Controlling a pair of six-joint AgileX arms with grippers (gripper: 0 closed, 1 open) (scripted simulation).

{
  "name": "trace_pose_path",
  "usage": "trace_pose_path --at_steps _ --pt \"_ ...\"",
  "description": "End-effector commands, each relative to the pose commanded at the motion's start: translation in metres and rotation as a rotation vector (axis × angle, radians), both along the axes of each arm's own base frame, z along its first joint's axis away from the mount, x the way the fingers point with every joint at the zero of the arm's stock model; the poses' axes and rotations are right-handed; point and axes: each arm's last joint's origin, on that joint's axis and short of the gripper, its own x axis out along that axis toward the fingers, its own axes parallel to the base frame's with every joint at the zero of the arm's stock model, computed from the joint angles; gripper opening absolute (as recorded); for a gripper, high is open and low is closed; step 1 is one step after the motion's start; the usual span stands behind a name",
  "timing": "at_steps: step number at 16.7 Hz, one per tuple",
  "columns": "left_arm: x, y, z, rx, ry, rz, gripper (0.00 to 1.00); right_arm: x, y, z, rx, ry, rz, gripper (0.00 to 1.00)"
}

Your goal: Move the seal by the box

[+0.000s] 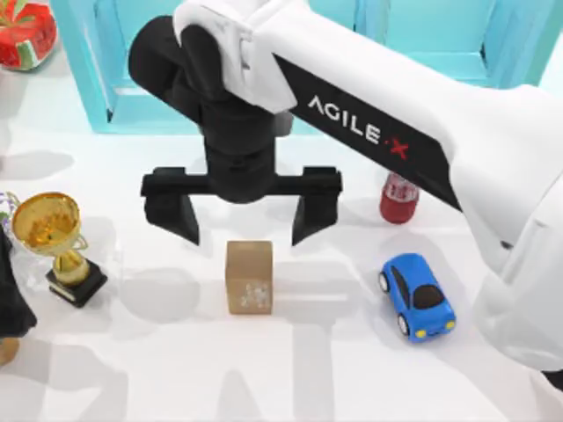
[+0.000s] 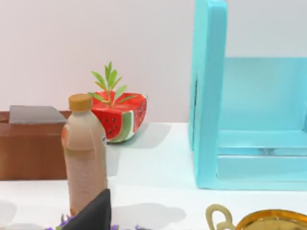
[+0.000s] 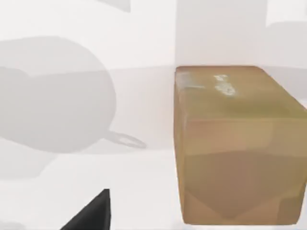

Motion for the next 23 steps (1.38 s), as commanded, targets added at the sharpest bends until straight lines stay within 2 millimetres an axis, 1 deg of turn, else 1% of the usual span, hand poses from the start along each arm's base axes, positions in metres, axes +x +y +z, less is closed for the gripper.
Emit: trace_pose_path --at_steps 5,7,9,13,23 --pt "0.000 0.000 0.000 0.000 0.000 0.000 1.00 -0.001 0.001 -0.054 -0.009 0.008 0.000 1.00" --pt "0.000 0.000 0.000 0.000 0.000 0.000 1.00 -0.003 -0.001 -0.071 -0.006 0.006 0.000 1.00" --pt "0.000 0.000 0.000 0.000 0.000 0.000 1.00 -0.004 -0.002 -0.079 -0.005 0.005 0.000 1.00" --pt "0.000 0.000 0.000 0.000 0.000 0.000 1.00 -0.004 -0.002 -0.080 -0.005 0.005 0.000 1.00" --pt "0.000 0.000 0.000 0.000 0.000 0.000 1.00 -0.004 -0.002 -0.080 -0.005 0.005 0.000 0.25"
